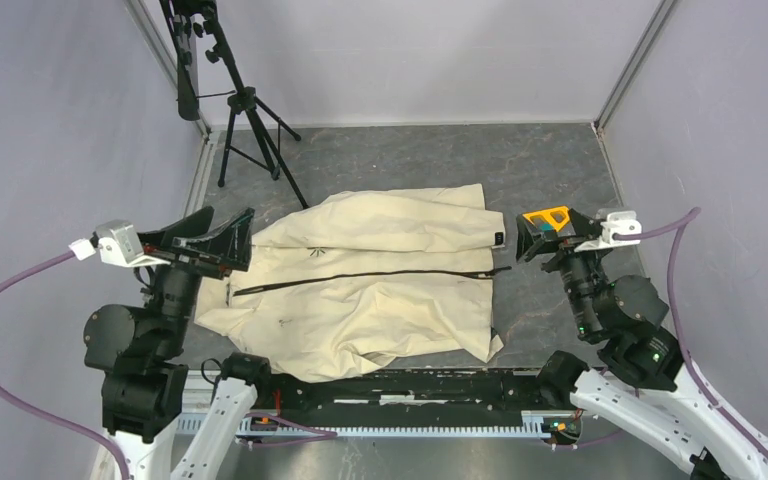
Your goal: Zip up the jacket
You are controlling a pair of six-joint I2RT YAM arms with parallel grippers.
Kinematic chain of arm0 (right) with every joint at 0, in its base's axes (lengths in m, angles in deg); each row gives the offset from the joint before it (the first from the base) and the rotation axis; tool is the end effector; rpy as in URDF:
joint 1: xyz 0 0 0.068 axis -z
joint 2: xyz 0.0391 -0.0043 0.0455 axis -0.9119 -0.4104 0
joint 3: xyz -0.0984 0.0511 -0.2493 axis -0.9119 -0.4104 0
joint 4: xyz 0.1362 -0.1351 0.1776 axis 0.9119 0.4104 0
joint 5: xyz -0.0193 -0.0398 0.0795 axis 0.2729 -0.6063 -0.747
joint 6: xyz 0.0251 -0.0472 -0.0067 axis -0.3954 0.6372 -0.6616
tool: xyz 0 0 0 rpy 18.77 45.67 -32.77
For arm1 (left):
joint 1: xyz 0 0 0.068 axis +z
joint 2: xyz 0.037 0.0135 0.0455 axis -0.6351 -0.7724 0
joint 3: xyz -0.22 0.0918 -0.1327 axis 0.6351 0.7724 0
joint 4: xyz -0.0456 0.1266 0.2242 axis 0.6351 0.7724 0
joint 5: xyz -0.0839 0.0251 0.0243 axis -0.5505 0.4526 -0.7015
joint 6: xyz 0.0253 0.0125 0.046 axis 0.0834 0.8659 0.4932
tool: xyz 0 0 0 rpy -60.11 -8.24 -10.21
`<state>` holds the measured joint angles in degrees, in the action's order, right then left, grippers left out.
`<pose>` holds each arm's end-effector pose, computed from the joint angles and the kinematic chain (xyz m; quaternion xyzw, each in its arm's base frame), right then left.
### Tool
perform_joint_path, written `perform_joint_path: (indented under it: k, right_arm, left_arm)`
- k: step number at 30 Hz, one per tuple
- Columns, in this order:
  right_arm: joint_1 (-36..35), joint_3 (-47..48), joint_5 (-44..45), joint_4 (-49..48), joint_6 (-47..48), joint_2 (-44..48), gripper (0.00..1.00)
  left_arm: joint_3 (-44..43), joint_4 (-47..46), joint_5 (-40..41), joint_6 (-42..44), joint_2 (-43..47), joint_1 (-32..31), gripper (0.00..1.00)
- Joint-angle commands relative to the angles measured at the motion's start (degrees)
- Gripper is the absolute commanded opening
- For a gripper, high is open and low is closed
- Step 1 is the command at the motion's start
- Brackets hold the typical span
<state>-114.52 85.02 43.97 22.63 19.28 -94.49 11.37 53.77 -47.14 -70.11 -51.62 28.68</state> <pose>0.0724 0.0491 0.3824 -0.0052 0.6593 0.1257 0.7413 0.0253 -0.0053 0.4483 -0.0709 0.5850 -0.2582 0.7656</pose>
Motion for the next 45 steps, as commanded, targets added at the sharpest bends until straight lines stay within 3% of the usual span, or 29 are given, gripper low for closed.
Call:
perform_joint_path:
  k: [1,12,15,22,35,39,45]
  right_arm:
    - [-0.30,-1.52,7.42,-0.01,-1.34,-3.71,0.98]
    - [-0.29,-7.60,19.87,-1.75,-4.77,-12.65,0.98]
    - [-0.21,-9.50,19.13,-1.95,-5.15,-13.43,0.98]
    - [1.88,-15.36,6.58,-3.51,-7.96,-16.67,0.89]
    - [40.37,-25.15,-53.27,-18.84,-17.56,-34.20,0.57]
    - [45.68,-25.74,-60.18,-22.63,-18.27,-39.68,0.55]
    - [47.15,-27.58,-59.72,-24.32,-20.31,-40.16,0.50]
  left_arm:
    - [0.80,-0.16,-3.03,-1.63,-2.43,-0.06,1.00]
    - [4.90,-0.06,-15.92,-4.36,-6.48,-0.07,1.00]
    - [5.95,0.11,-19.58,-4.98,-7.66,-0.07,1.00]
    - [7.00,2.48,-28.95,-6.25,-12.75,-0.07,1.00]
    - [12.59,3.41,-33.96,-6.66,-14.65,-0.07,1.00]
    - [14.69,1.52,-35.32,-8.54,-14.42,-0.14,1.00]
    - [16.52,0.72,-36.97,-9.12,-13.61,-0.16,1.00]
